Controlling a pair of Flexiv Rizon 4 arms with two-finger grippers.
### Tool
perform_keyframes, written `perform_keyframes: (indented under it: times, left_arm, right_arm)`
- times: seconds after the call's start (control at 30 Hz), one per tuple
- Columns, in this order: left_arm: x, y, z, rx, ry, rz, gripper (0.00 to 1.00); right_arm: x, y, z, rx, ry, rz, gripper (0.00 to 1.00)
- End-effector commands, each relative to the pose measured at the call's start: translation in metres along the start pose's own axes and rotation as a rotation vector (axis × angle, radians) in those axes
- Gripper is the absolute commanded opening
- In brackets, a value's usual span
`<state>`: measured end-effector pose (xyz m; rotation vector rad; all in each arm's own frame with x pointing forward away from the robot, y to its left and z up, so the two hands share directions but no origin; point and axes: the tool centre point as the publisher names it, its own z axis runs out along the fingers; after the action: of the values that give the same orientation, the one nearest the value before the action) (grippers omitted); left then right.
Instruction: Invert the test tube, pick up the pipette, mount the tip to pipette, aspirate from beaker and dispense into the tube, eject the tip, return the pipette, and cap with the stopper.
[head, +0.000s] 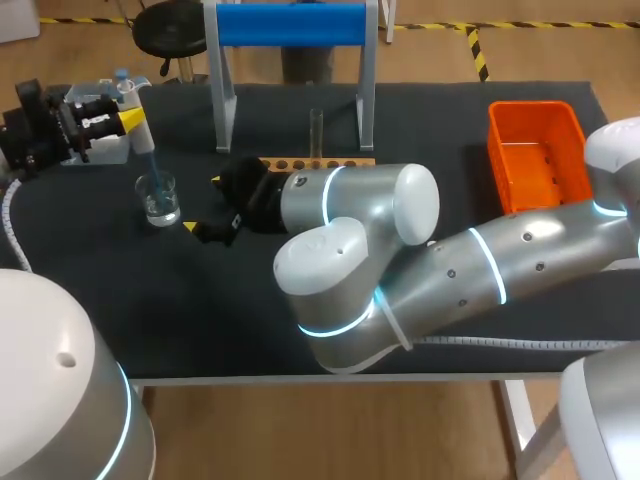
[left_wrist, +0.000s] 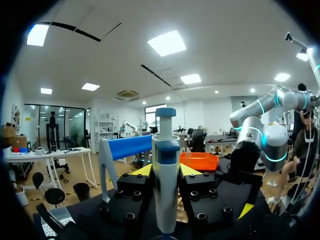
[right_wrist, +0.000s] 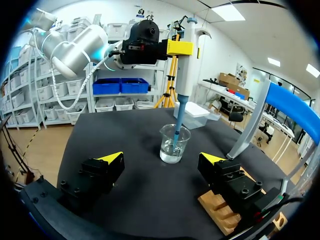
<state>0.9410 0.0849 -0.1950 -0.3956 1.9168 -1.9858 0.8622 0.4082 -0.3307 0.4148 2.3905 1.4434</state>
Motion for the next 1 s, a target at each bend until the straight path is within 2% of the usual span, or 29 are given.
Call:
perform_keyframes:
  times: [0.03, 1.0]
  left_arm:
    - [-0.0010, 0.0003, -0.0006, 0.001, 0.004, 0.001, 0.00]
    - [-0.0038, -0.0033, 0.0011, -0.024, 0.005, -0.002, 0.00]
  right_arm:
    - [-0.0001, -0.0007, -0.0005, -0.002, 0.001, 0.000, 1.00]
    - [-0.0001, -0.0007, -0.0005, -0.002, 0.001, 0.000, 1.00]
